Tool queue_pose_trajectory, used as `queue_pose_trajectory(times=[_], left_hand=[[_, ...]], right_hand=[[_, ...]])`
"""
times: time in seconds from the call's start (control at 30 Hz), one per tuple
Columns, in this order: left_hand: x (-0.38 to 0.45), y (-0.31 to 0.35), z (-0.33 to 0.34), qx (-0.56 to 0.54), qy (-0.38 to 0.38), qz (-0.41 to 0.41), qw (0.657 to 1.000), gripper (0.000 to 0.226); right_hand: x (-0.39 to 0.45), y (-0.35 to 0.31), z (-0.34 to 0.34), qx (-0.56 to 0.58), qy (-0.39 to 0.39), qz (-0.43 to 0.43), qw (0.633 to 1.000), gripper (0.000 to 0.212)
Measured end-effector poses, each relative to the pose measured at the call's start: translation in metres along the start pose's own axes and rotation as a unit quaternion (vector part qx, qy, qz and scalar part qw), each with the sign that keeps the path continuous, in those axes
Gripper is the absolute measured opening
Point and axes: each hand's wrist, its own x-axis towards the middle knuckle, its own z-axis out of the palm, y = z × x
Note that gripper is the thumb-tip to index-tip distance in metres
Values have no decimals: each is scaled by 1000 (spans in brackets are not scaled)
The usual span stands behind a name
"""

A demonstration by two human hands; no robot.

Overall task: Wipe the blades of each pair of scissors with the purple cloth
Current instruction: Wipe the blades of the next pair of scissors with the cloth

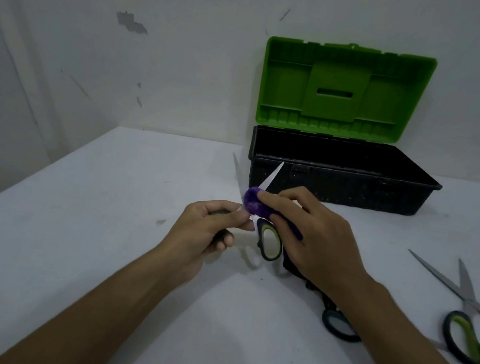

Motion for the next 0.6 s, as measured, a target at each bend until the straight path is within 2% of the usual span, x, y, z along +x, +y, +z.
queue_pose_trajectory(times=[0.13, 0.3, 0.37, 0.5, 0.6], left_hand=[[1, -3, 3, -15, 3, -3, 1000, 9], [3, -2, -3, 24, 56, 52, 997, 12], [3, -1, -4, 5, 29, 57, 998, 9], [0, -1, -2, -59, -70, 51, 995, 28], [-3, -3, 5, -77, -94, 42, 992, 34]], right_hand=[[0, -1, -2, 0, -5, 2, 1000, 38], [-1, -6, -1, 10, -7, -14, 1000, 37], [-1, -4, -1, 9, 7, -15, 1000, 36], [-3, 4, -4, 31, 37, 1, 999, 37], [-3, 2, -5, 62, 50, 24, 997, 38]])
